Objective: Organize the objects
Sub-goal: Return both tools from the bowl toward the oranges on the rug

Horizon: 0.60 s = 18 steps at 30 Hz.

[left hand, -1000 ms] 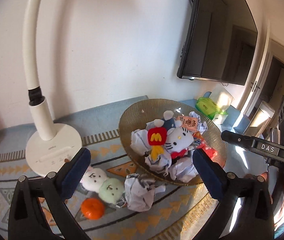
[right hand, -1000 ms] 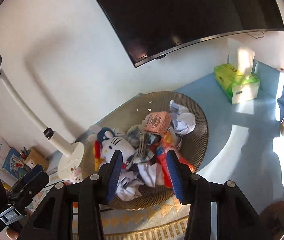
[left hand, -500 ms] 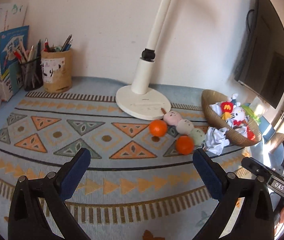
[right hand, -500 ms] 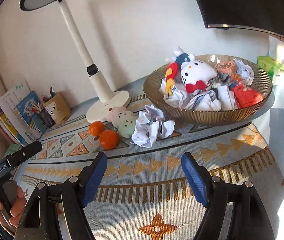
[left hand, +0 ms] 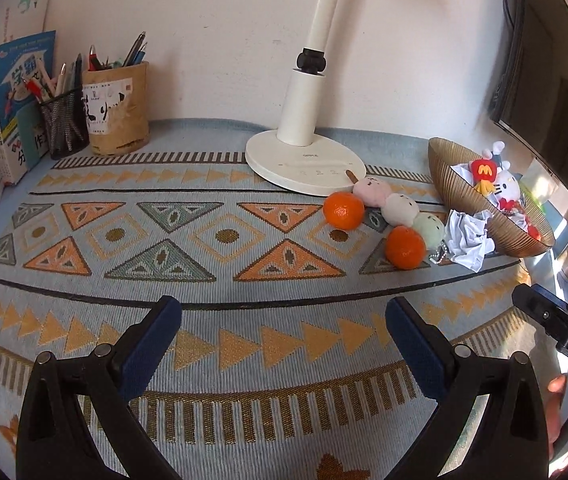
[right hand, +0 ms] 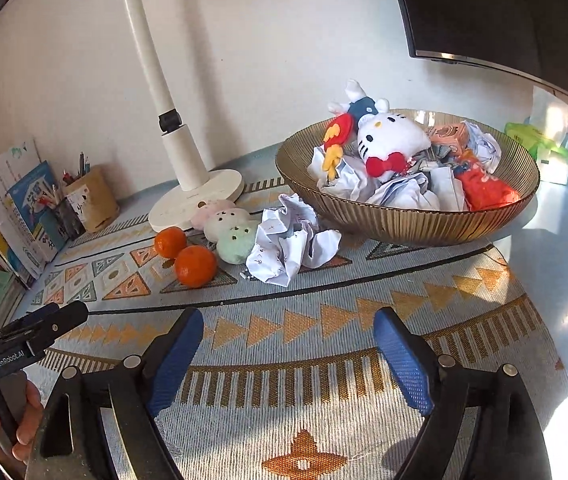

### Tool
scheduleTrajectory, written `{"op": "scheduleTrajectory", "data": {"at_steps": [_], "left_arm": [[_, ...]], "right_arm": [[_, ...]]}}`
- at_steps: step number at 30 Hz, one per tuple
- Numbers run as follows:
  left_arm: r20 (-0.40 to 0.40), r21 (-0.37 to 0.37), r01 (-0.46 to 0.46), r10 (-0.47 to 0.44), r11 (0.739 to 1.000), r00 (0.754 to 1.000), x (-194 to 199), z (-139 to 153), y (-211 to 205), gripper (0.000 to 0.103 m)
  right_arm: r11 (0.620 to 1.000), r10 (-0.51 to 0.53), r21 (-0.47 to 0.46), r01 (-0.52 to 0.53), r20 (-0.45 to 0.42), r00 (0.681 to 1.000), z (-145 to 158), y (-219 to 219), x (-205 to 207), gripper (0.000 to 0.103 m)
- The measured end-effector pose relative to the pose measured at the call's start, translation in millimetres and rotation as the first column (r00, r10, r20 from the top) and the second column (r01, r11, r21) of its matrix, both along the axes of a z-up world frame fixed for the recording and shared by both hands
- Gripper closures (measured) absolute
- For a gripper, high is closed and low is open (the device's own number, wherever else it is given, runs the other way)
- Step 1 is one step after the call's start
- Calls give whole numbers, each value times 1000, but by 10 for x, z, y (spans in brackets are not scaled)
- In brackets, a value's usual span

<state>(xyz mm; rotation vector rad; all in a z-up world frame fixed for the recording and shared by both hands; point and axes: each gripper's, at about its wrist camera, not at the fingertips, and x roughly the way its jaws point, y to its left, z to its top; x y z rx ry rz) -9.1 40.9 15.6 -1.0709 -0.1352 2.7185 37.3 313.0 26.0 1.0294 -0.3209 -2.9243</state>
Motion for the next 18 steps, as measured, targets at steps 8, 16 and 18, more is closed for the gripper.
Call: {"op": "scheduleTrajectory", "data": {"at_steps": [8, 16, 18], "left_arm": [[22, 50, -19, 18, 999, 1000, -36, -14, -99, 1], [31, 113, 62, -66, 992, 997, -154, 314, -103, 1], [24, 61, 98, -100, 993, 995, -306, 418, -24, 1]], "right_arm": [[1000, -6, 4, 6, -1, 1000, 7, 2, 1, 16], [983, 134, -147, -112, 147, 980, 79, -156, -201, 16], [970, 189, -190, -152, 196, 962, 77, -292, -354, 16]]}}
